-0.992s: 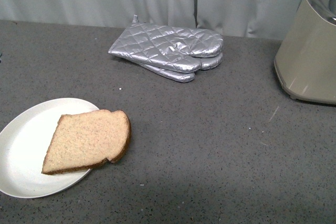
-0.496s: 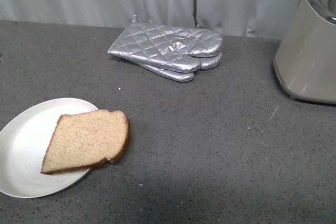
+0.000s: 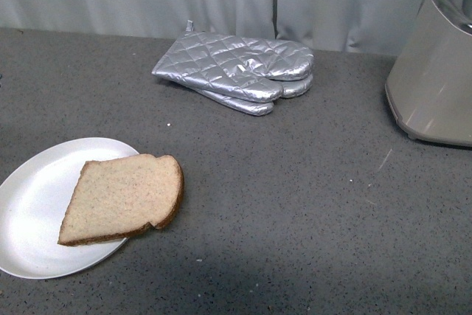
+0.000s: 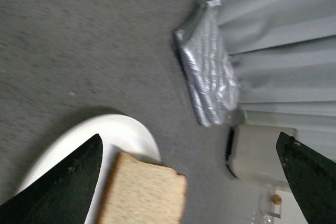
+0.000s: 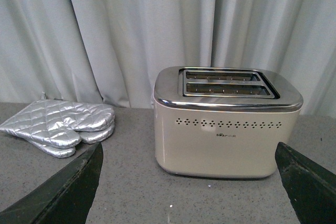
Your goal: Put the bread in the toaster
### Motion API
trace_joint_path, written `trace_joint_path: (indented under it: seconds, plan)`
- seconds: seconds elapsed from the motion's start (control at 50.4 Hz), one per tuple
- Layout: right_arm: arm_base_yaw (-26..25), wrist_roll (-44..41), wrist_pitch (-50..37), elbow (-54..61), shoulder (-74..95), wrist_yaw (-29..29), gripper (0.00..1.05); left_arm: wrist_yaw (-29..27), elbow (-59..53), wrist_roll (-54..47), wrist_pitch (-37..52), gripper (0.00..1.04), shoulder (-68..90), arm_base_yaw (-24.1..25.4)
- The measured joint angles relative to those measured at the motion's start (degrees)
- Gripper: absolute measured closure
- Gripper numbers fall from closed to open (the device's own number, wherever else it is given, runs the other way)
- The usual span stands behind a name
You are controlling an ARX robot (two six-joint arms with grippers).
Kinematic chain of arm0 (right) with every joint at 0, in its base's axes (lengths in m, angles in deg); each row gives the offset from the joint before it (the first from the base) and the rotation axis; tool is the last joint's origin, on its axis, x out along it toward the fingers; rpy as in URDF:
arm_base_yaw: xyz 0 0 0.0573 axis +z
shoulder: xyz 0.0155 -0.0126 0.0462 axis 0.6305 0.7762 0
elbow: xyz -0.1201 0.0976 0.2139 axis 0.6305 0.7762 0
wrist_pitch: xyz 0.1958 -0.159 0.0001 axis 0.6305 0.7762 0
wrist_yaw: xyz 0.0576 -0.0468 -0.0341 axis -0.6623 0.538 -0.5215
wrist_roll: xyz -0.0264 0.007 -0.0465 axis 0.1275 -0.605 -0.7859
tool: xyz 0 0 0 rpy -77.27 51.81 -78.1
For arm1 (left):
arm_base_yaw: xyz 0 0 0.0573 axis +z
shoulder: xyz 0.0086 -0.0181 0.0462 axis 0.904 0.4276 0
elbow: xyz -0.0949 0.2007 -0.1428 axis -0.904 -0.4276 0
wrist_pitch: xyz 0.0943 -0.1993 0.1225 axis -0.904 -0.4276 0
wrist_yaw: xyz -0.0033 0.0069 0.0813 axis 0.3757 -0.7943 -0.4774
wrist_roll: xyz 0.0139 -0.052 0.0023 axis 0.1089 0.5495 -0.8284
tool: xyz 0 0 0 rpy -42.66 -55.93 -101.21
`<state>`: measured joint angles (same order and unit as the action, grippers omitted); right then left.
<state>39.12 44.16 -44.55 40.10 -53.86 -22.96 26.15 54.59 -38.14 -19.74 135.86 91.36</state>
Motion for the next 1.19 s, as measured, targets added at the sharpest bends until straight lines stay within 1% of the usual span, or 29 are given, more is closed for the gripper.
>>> trace_joint_path:
  seconds: [0.06, 0.317, 0.436, 0.516, 0.674, 0.734, 0.754, 0.932, 1.19]
  plan:
    - [0.0, 0.0, 0.0, 0.0, 0.0, 0.0, 0.09, -1.5, 3.2, -3.5, -1.6, 0.07, 4.7, 0.7]
    - [0.0, 0.0, 0.0, 0.0, 0.0, 0.0, 0.09, -3.2, 11.0, -14.7, -9.4, 0.07, 14.7, 2.6]
    - [0.0, 0.0, 0.0, 0.0, 0.0, 0.0, 0.09, -4.6, 12.7, -20.5, -12.8, 0.07, 17.1, 3.1]
    - [0.0, 0.0, 0.0, 0.0, 0.0, 0.0, 0.09, -6.7, 13.8, -27.1, -16.9, 0.07, 19.0, 4.1]
    - [0.0, 0.0, 0.0, 0.0, 0.0, 0.0, 0.09, -6.7, 14.6, -32.0, -18.7, 0.07, 19.5, 5.4]
    - [0.0, 0.0, 0.0, 0.0, 0.0, 0.0, 0.09, -6.7, 14.6, -32.0, -18.7, 0.07, 19.5, 5.4]
    - [0.0, 0.0, 0.0, 0.0, 0.0, 0.0, 0.09, -6.8, 14.8, -35.8, -20.7, 0.07, 19.5, 5.4]
    - [0.0, 0.0, 0.0, 0.0, 0.0, 0.0, 0.09, -5.6, 14.0, -43.9, -27.3, 0.07, 18.5, 2.5]
    - [0.0, 0.0, 0.0, 0.0, 0.0, 0.0, 0.09, -7.4, 13.7, -50.2, -29.9, 0.07, 18.3, 0.1]
